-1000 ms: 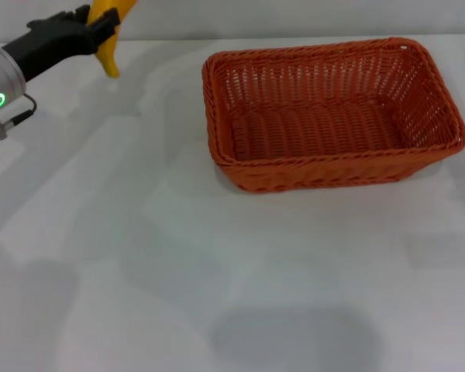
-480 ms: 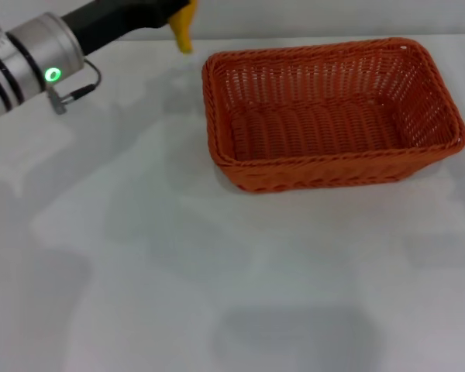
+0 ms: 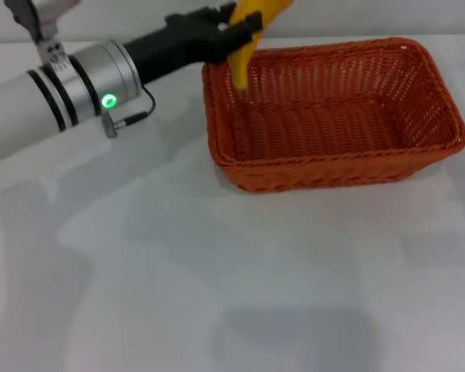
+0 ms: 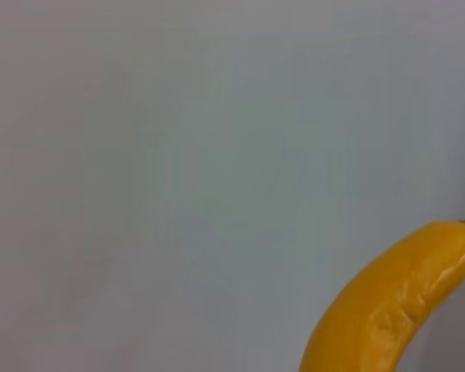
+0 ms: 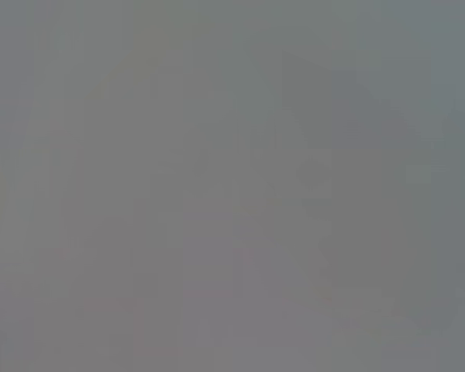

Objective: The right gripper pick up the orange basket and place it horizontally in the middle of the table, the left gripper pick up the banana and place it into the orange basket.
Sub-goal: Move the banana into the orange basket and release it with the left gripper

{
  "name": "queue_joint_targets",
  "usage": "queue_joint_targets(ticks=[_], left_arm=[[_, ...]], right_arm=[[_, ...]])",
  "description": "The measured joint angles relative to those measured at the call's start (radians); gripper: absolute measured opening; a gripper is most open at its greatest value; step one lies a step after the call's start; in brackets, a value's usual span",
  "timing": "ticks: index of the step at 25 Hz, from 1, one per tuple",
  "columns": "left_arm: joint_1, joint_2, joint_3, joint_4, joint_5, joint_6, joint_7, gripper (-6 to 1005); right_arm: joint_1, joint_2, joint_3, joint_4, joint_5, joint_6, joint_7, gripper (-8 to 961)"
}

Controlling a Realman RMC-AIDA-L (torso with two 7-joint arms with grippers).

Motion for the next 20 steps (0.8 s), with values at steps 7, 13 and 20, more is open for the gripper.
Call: queue_joint_targets(ticks=[7, 13, 20], left_arm=[[0.007, -0.001, 0.000, 0.070, 0.084, -0.059, 0.015, 581], [0.005, 0.000, 0.000, 0.093, 0.111, -0.060, 0.025, 597], [0.013, 0.000, -0.001, 0.134, 0.121, -0.060, 0.128, 615]], right_arm=[[0.003, -0.001, 0.000, 0.000, 0.000, 0.000, 0.000, 872], [0.004, -0.002, 0.000, 0.000, 0.000, 0.000, 0.000, 872], [0.000, -0.002, 0.000, 0.000, 0.000, 0.000, 0.000, 872]])
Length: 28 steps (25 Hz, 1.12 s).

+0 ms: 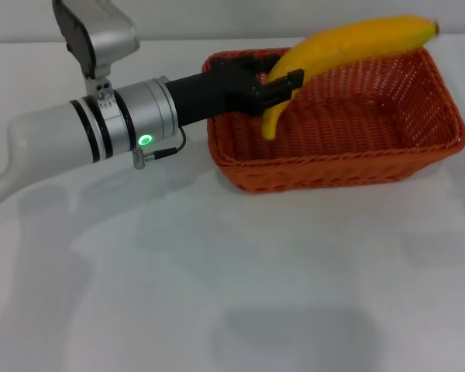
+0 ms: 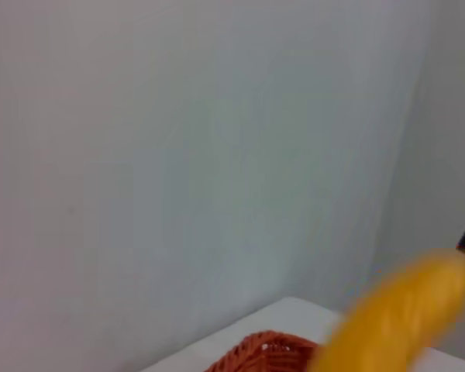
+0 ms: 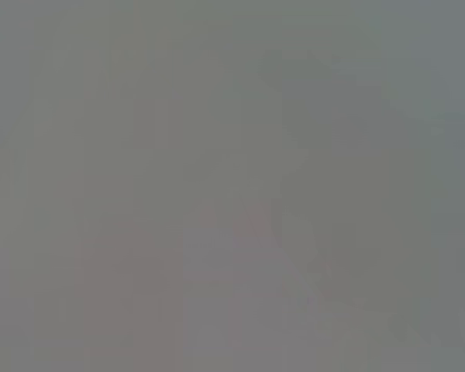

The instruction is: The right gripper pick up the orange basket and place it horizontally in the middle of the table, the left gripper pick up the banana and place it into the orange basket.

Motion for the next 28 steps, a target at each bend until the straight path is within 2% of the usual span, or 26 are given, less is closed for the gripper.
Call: queue_joint_targets(ticks=[9, 11, 15, 21, 28], left_arm=[[0.021, 0.000, -0.001, 0.005, -0.054, 0.008, 0.055, 639], [0.023, 0.000, -0.001, 0.005, -0.068, 0.009, 0.075, 827], [0.038, -0.002, 0.000, 0.015, -0.154, 0.013, 0.163, 847], [0.093, -0.002, 0.000, 0.072, -0.415, 0.048, 0.455, 876], [0.202, -0.003, -0.012, 0.189, -0.798, 0.102, 0.902, 878]], right_arm=[[-0.003, -0.001, 0.000, 0.000, 0.000, 0.000, 0.000, 872], [-0.004, -0.001, -0.001, 0.000, 0.000, 0.000, 0.000, 872], [-0.004, 0.000, -0.010, 0.000, 0.000, 0.000, 0.000, 872], [-0.007, 0.001, -0.012, 0.002, 0.000, 0.000, 0.000, 872], [-0.008, 0.001, -0.012, 0.013, 0.000, 0.000, 0.000, 872]])
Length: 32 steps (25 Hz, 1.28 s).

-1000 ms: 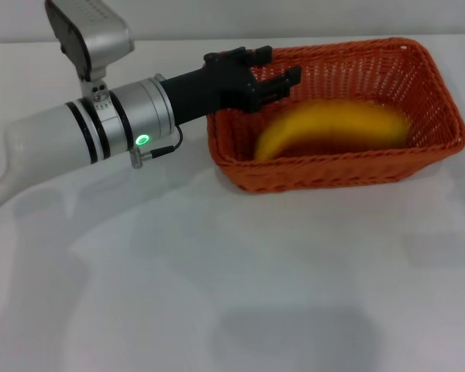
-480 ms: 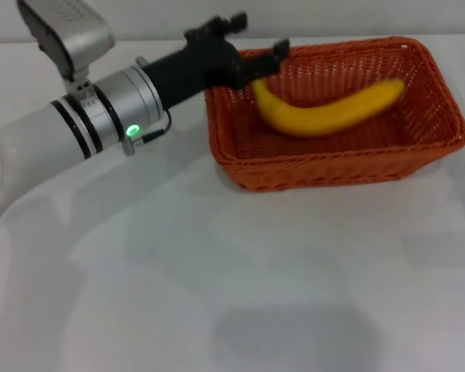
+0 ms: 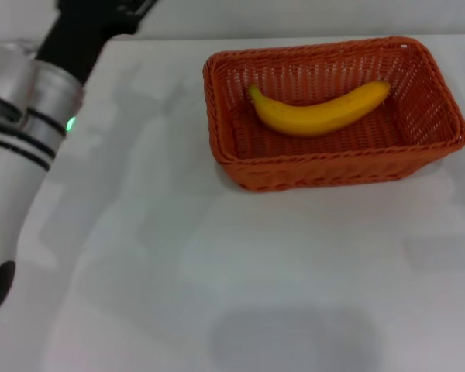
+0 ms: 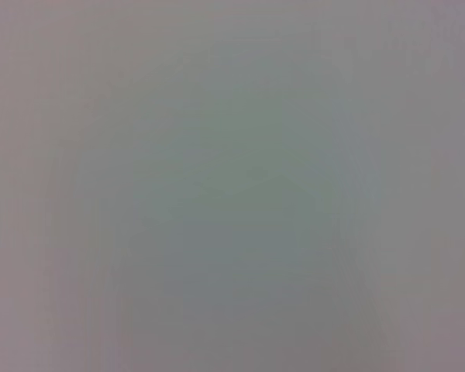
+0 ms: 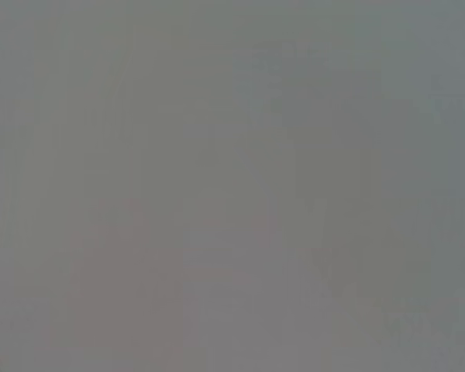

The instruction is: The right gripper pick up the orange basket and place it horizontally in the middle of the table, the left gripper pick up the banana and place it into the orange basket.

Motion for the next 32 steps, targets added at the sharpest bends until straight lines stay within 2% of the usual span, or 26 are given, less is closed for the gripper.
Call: queue_joint_targets(ticks=[3, 7, 11, 16, 24, 32], left_arm=[[0.050, -0.001, -0.039, 0.054, -0.105, 0.010, 0.170, 876], [0.122, -0.001, -0.143, 0.116, -0.140, 0.019, 0.298, 874], [0.199, -0.001, -0.213, 0.160, -0.144, 0.024, 0.367, 872], [0.283, -0.002, -0.227, 0.195, -0.146, 0.024, 0.389, 870], [0.342, -0.004, -0.226, 0.202, -0.147, 0.028, 0.393, 870], [0.361, -0.004, -0.224, 0.200, -0.145, 0.028, 0.394, 870]], right_arm=[[0.000, -0.001, 0.000, 0.000, 0.000, 0.000, 0.000, 872], [0.002, -0.002, 0.000, -0.001, 0.000, 0.015, 0.000, 872], [0.007, -0.002, 0.002, -0.004, 0.001, 0.035, -0.001, 872], [0.006, -0.002, 0.011, -0.007, 0.009, 0.047, -0.002, 872], [0.001, -0.004, 0.014, -0.021, 0.040, 0.080, -0.008, 872], [-0.020, -0.008, 0.014, -0.024, 0.064, 0.089, -0.008, 872]])
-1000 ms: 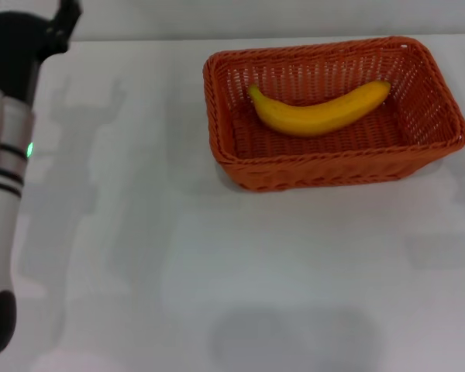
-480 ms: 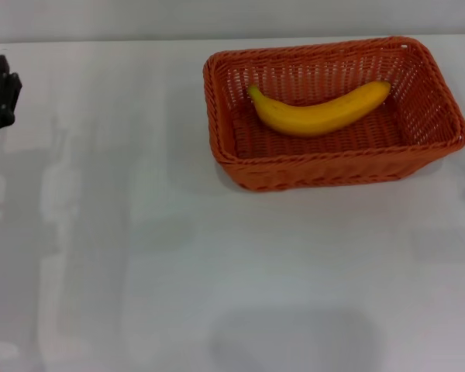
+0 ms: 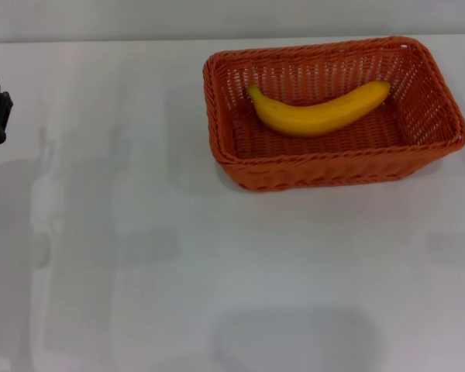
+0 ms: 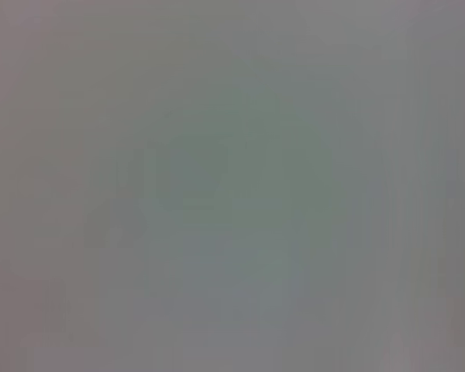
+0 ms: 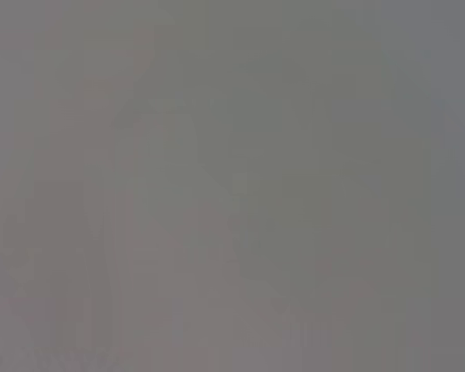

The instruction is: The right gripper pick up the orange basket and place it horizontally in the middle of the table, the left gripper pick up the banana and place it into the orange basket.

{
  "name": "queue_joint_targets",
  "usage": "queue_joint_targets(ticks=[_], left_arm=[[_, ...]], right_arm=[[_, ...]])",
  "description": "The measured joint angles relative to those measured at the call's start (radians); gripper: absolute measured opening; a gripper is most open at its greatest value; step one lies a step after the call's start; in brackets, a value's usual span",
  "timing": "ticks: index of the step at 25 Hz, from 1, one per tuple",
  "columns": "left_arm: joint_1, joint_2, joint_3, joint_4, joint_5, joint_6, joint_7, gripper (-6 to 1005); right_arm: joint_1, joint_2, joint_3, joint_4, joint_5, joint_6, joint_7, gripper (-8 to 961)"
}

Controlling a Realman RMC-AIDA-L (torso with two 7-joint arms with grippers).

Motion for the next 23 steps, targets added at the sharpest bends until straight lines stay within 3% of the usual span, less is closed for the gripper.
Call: queue_joint_targets(ticks=[23], left_arm=[[-0.011, 0.001, 0.006, 0.003, 0.009, 0.011, -0.001, 870]], right_arm=[[-0.009, 0.002, 0.002, 0.000, 0.000, 0.002, -0.001, 872]])
